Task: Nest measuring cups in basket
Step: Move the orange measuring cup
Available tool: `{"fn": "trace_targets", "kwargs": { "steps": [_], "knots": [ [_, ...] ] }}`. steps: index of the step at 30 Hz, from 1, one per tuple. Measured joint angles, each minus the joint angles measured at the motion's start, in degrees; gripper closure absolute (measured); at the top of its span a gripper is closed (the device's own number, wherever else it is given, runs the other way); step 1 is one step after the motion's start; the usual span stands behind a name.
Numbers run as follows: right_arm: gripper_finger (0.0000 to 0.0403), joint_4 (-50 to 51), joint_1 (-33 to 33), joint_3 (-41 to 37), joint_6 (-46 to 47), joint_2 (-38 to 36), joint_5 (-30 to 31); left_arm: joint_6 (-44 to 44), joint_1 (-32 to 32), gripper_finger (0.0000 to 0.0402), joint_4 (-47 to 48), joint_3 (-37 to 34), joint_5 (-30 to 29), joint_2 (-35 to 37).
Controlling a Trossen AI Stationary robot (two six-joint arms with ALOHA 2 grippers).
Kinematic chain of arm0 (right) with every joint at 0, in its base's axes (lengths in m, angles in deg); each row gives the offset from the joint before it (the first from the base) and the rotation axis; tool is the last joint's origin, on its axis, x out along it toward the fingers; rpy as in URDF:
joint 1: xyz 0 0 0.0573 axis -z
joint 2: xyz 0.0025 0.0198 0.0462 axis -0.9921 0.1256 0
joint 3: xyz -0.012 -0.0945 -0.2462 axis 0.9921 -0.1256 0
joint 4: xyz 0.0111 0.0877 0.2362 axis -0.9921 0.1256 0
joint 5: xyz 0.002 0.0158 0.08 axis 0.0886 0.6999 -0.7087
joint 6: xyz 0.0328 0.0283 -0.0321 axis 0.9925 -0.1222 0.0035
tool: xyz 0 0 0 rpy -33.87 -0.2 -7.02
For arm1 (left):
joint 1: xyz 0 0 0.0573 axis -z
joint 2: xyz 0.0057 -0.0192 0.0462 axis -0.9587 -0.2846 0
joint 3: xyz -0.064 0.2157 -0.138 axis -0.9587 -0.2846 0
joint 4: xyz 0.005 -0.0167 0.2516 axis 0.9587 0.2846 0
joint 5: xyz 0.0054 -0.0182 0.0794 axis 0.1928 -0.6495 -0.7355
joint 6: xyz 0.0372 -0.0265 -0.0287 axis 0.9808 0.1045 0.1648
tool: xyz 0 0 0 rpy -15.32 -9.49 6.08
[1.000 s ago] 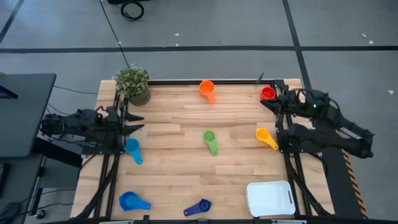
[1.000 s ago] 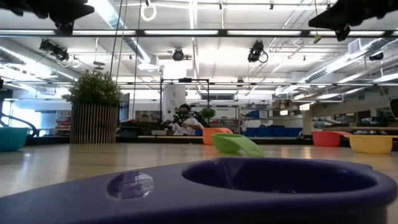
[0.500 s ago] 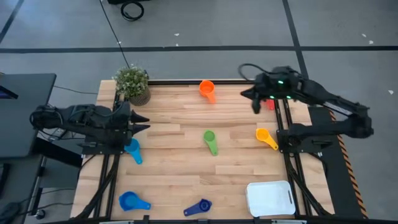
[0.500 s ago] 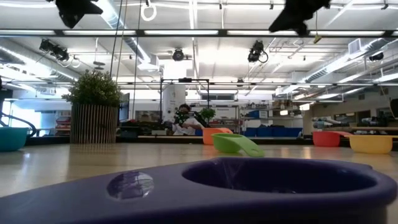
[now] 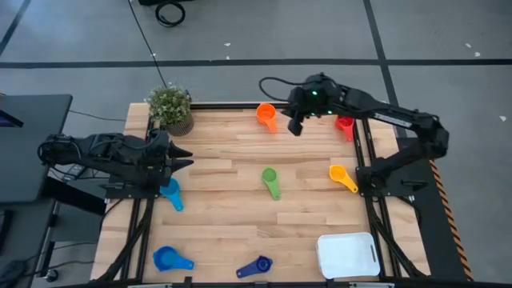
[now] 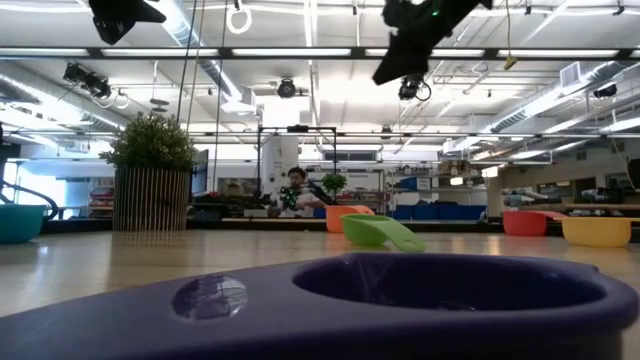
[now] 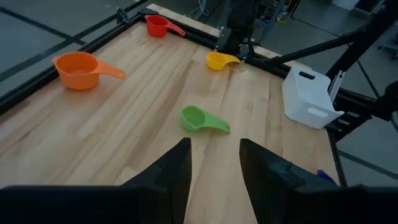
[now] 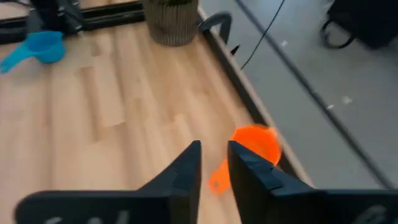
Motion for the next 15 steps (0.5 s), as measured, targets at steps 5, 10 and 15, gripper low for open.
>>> {"fn": "trace_targets", "kwargs": {
  "steps": [5, 10, 15],
  "knots": [
    [0.0259, -3.11, 0.99, 4.45, 1.53, 7.24, 1.20, -2.20, 0.00, 0.0260, 0.09, 0.00, 0.00, 0.00],
    [0.0242, -1.97, 2.30, 10.57, 5.48, 15.60, 1.20, -3.41, 0.00, 0.0260, 0.09, 0.00, 0.00, 0.00],
    [0.0243, 4.71, 3.50, 18.16, 5.01, 23.26, 0.98, -3.57, 0.00, 0.0260, 0.07, 0.00, 0.00, 0.00]
  ]
}}
